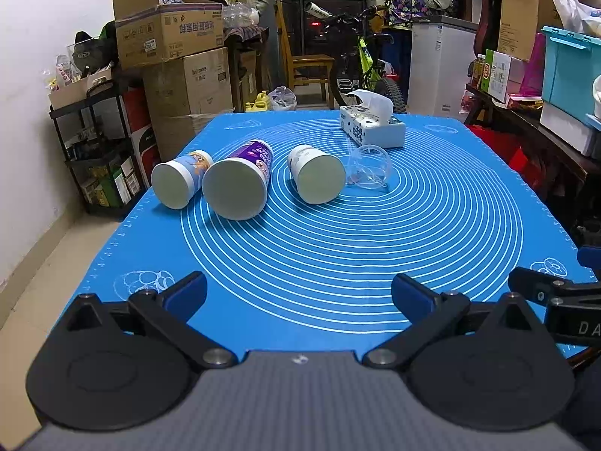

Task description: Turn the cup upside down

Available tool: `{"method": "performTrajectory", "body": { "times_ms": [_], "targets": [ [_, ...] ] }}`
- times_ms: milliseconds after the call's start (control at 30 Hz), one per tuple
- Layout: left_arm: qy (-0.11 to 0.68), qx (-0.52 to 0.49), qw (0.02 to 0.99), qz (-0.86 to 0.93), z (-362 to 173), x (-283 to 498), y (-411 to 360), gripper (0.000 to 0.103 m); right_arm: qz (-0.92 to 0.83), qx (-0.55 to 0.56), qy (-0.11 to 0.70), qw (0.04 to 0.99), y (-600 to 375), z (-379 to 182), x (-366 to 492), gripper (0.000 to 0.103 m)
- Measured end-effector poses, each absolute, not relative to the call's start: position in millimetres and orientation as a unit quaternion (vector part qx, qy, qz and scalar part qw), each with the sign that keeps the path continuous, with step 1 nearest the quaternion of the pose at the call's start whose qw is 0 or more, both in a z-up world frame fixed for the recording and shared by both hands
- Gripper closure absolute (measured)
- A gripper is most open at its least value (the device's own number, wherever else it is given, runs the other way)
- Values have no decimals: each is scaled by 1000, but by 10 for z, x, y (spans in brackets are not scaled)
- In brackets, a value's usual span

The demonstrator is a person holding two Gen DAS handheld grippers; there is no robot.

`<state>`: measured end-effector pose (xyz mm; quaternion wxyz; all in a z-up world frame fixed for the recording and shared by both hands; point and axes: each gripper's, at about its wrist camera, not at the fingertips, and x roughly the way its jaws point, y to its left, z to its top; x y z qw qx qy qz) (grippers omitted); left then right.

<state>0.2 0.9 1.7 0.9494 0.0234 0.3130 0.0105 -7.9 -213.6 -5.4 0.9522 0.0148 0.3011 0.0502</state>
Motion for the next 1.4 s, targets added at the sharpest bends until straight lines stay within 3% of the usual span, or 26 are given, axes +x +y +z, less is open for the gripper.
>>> {"method": "performTrajectory", "body": {
  "times_ms": [1400],
  "targets": [
    [316, 26, 948, 13, -5, 17, 14, 0, 49, 10, 300, 953, -2135, -47, -79, 2]
  ]
}}
